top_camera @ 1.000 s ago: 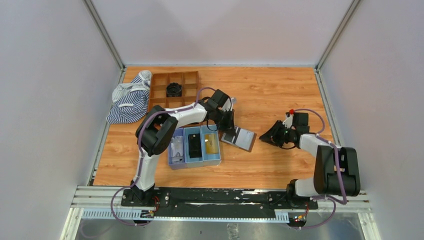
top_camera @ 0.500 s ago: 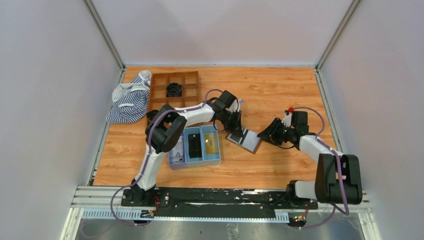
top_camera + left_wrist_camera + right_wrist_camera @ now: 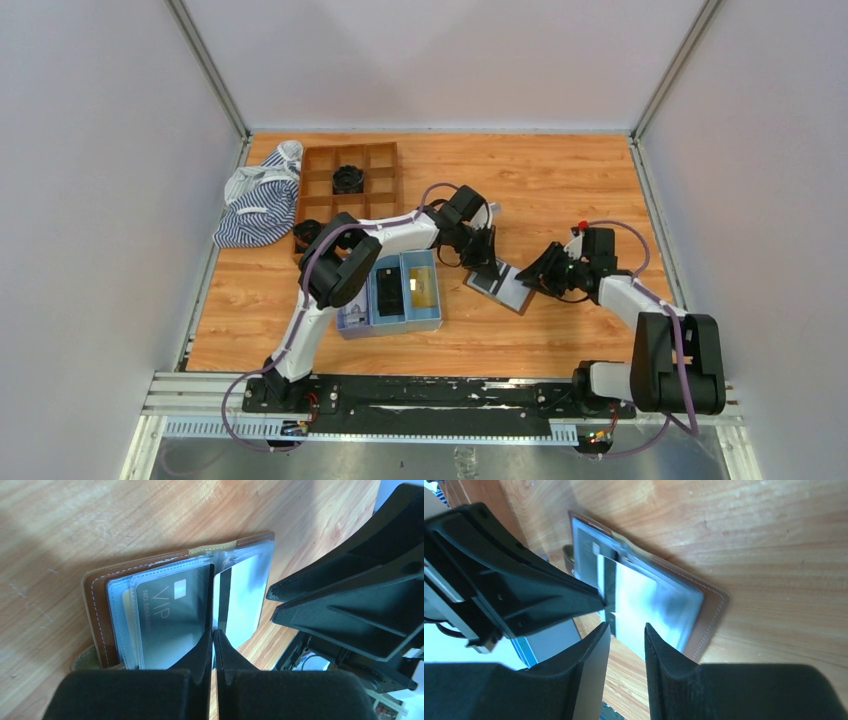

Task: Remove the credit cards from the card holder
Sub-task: Remove the credit card from the card holder, then place the credit card in the storage box, then remove the credit card from the card holder.

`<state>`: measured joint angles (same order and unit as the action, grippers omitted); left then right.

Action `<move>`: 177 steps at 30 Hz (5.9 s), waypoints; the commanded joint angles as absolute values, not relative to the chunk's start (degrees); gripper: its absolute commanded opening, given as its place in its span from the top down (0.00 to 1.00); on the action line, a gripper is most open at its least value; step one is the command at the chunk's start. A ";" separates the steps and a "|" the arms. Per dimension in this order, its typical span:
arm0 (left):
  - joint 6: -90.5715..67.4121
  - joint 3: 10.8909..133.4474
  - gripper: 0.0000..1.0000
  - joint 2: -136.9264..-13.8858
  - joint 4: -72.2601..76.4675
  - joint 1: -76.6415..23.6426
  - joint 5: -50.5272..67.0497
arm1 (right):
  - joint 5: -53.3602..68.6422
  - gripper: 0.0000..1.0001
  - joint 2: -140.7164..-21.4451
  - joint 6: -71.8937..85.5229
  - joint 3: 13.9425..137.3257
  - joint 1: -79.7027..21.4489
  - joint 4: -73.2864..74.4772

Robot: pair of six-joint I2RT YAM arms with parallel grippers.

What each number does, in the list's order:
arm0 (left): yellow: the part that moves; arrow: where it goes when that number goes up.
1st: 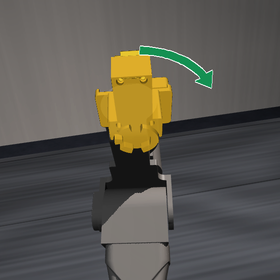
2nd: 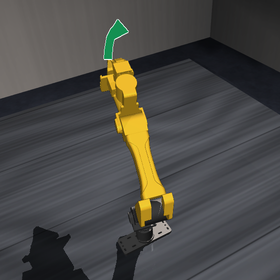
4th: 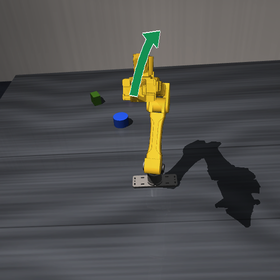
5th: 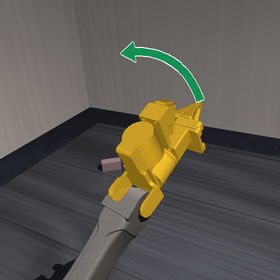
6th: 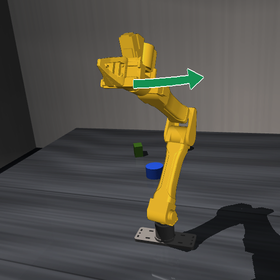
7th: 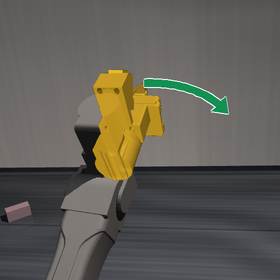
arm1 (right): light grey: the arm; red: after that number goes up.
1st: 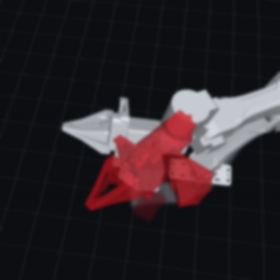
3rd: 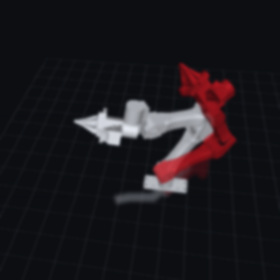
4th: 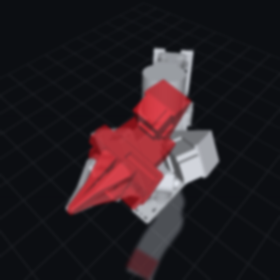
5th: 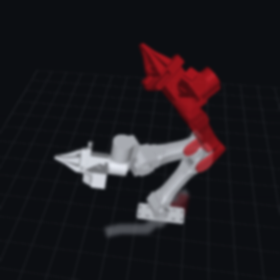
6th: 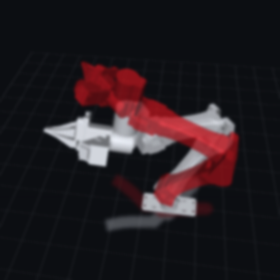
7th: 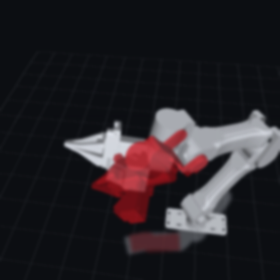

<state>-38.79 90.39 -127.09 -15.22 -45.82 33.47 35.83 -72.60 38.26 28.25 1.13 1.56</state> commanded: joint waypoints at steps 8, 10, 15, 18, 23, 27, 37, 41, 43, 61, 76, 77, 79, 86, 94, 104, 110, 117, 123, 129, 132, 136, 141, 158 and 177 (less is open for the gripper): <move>-38.63 91.32 1.00 -127.92 -15.80 -45.40 34.64 | 31.96 0.66 -79.87 38.86 22.12 0.35 -2.31; -38.29 91.25 1.00 -127.86 -16.19 -45.23 34.63 | 30.77 0.67 -82.19 38.81 21.59 0.27 -2.88; -36.56 90.13 1.00 -126.92 -17.67 -43.50 34.71 | 28.70 0.71 -85.12 38.79 21.70 0.27 -2.28; -35.69 88.51 1.00 -125.67 -17.88 -42.09 34.90 | 28.02 0.72 -85.11 38.42 21.67 0.30 -1.94; -34.80 86.66 1.00 -123.50 -18.04 -40.21 34.78 | 27.61 0.72 -85.20 37.87 21.86 0.34 -1.63; -34.32 86.46 1.00 -122.70 -18.21 -39.24 35.41 | 27.85 0.72 -85.22 37.90 21.94 0.35 -1.58; -31.69 87.63 1.00 -120.57 -21.86 -39.20 35.08 | 28.28 0.72 -84.46 37.67 22.27 0.32 -1.40; -29.62 89.95 1.00 -117.33 -26.86 -39.20 32.54 | 28.47 0.72 -84.31 37.78 22.54 0.32 -1.23; -29.40 90.33 1.00 -115.66 -28.08 -39.20 31.64 | 28.48 0.72 -84.16 37.81 22.66 0.30 -1.14; -26.97 91.18 1.00 -103.43 -37.09 -39.20 26.76 | 28.72 0.72 -82.70 37.45 24.11 0.34 0.60; -24.02 77.73 1.00 -81.11 -50.44 -34.29 10.22 | 29.62 0.72 -83.32 37.35 25.57 0.34 1.75; -24.26 76.78 1.00 -79.91 -51.40 -34.02 8.37 | 29.54 0.72 -83.24 37.40 25.56 0.33 1.76; -25.04 75.28 1.00 -77.47 -53.61 -33.73 3.20 | 29.60 0.72 -83.23 37.42 25.47 0.27 1.76; -29.26 71.63 1.00 -73.54 -58.69 -33.49 -12.85 | 29.77 0.72 -83.48 36.89 25.50 0.29 1.93; -32.98 65.10 1.00 -72.75 -59.33 -33.46 -21.60 | 30.12 0.72 -83.93 36.65 25.97 0.30 2.11; -38.48 63.38 1.00 -73.28 -59.35 -34.24 -26.66 | 30.41 0.73 -85.14 36.40 26.41 0.32 1.94; -44.54 63.68 1.00 -77.81 -59.34 -40.38 -32.31 | 30.67 0.73 -85.54 36.78 26.35 0.31 1.62; -47.76 62.39 1.00 -84.24 -59.42 -42.60 -37.39 | 30.39 0.73 -84.64 36.77 25.82 0.33 1.95; -49.53 60.85 1.00 -88.13 -59.30 -42.95 -38.32 | 30.49 0.73 -84.81 36.67 25.88 0.34 2.02; -49.07 61.87 0.96 -92.49 -59.33 -43.07 -37.09 | 30.51 0.73 -84.43 36.74 25.84 0.32 2.11; -47.82 63.10 0.84 -94.15 -59.30 -43.07 -34.13 | 30.50 0.73 -84.26 36.74 25.56 0.34 2.01; -46.92 64.23 0.67 -92.46 -59.20 -43.07 -31.86 | 30.50 0.73 -84.13 36.75 25.30 0.35 1.93; -44.26 67.69 0.58 -86.26 -59.41 -43.49 -30.53 | 30.52 0.73 -83.73 36.66 25.43 0.27 2.10; -36.42 81.43 0.49 -93.68 -28.66 -50.02 8.97 | 29.55 0.70 -76.95 34.28 28.64 0.27 8.14; -35.70 91.01 0.50 -121.36 -19.80 -48.25 18.38 | 35.37 0.69 -77.17 39.76 29.88 0.35 2.71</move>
